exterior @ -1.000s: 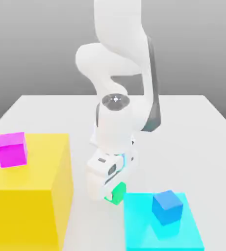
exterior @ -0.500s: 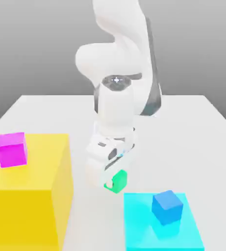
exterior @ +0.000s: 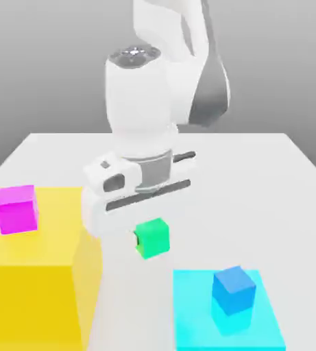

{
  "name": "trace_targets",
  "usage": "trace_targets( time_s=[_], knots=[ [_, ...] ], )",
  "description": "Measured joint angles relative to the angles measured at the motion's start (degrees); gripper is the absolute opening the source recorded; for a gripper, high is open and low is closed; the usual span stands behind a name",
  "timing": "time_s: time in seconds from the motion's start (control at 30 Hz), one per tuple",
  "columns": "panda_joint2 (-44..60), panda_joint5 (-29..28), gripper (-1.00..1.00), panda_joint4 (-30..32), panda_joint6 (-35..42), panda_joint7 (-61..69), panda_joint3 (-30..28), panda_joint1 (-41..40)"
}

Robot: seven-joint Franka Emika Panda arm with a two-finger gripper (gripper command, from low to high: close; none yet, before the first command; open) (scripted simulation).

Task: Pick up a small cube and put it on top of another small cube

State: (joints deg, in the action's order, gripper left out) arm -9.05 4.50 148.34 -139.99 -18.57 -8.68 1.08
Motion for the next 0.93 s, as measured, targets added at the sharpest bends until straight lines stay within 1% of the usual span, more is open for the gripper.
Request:
trace_targets(
  time_s=[0.2,0.4,0.67,0.73,0.8,0.83,0.93],
  knots=[
    [-1.7,-0.2,-1.00,-9.4,10.8,-12.3,-3.9,-6.4],
    [-1.9,-2.0,-1.00,-14.4,16.2,-20.0,-8.0,-12.5],
    [-1.8,-7.0,-1.00,-20.0,22.1,-30.7,-12.7,-20.3],
    [-0.8,-7.8,-1.00,-19.0,20.0,-31.9,-12.6,-20.7],
    [1.1,-7.5,-1.00,-16.6,15.7,-31.7,-12.9,-20.8],
    [1.8,-7.3,1.00,-15.7,14.1,-31.6,-13.0,-20.8],
    [1.8,-7.3,1.00,-15.7,14.1,-31.6,-13.0,-20.8]
  ],
)
